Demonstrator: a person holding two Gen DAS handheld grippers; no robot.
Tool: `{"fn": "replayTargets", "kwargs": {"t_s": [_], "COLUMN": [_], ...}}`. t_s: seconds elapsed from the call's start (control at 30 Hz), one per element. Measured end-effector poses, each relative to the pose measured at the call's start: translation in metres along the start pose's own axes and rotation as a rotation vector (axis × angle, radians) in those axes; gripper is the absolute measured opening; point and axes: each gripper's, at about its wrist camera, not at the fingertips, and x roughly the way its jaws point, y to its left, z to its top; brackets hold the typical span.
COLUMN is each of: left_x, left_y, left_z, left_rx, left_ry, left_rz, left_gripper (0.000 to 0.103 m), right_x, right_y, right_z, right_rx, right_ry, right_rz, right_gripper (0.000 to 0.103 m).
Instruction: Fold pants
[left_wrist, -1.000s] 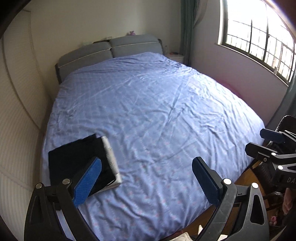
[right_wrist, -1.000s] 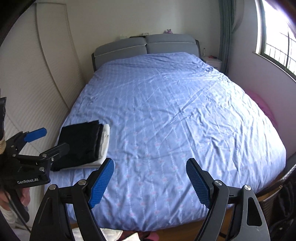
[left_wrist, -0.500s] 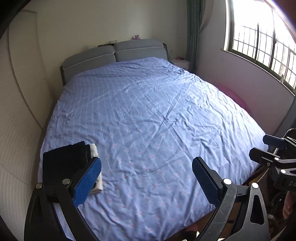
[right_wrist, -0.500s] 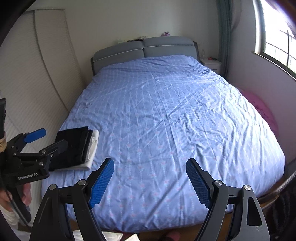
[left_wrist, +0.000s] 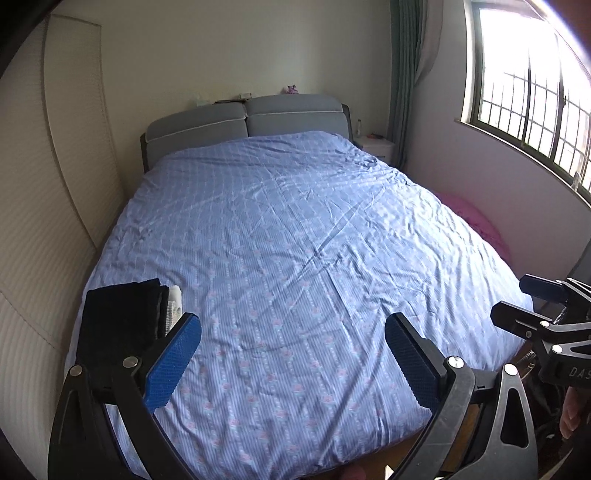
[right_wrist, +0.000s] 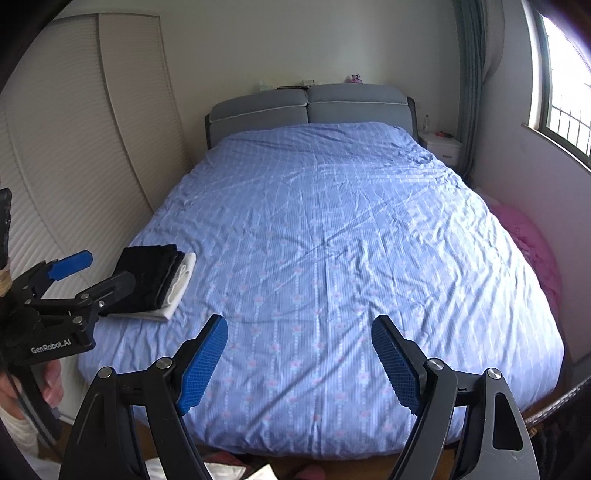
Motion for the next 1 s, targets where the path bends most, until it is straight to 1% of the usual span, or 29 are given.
{"fn": "replayTargets", "kwargs": {"t_s": [0.23,0.37,0.53,0.63,0.8,1.0], "left_x": [-0.012,-0.018,-0.021,-0.024,-0.025,-0.022], "left_y": [-0.013,-0.02,-0.023,-0.027,-0.032,-0.033], "left_z": [-0.004,-0.006,-0.008,-0.009,-0.009,-0.007], "left_rx": [-0.012,-0.017,-0.04,-0.039,-0.034,-0.04], "left_ry": [-0.018,-0.027,-0.018,-0.029,-0.037,-0.024], "left_rz": [0.006,0.011,-0.019,-0.025,-0.023,-0.018], "left_gripper": [0.102,0.103,0.103,0.103,0.103,0.103], "right_x": [-0.01,-0.013,-0.016,-0.016,-0.018,-0.019], "right_y": [-0.01,-0.012,-0.014,-0.012,-0.012,-0.015], "right_z": [-0.005,-0.007,-0.007,-0.008,-0.008,-0.008], "right_rx": [-0.008,-0.011,-0.014,-0.014,-0.013,-0.002], "right_ry": [-0.013,-0.02,-0.023,-0.025,-0.024,-0.029], "right_rz": [0.026,0.027,0.031,0.03,0.027,0.029], "right_gripper": [0.081,0.081,0.081,0.081,0.081,0.081]}}
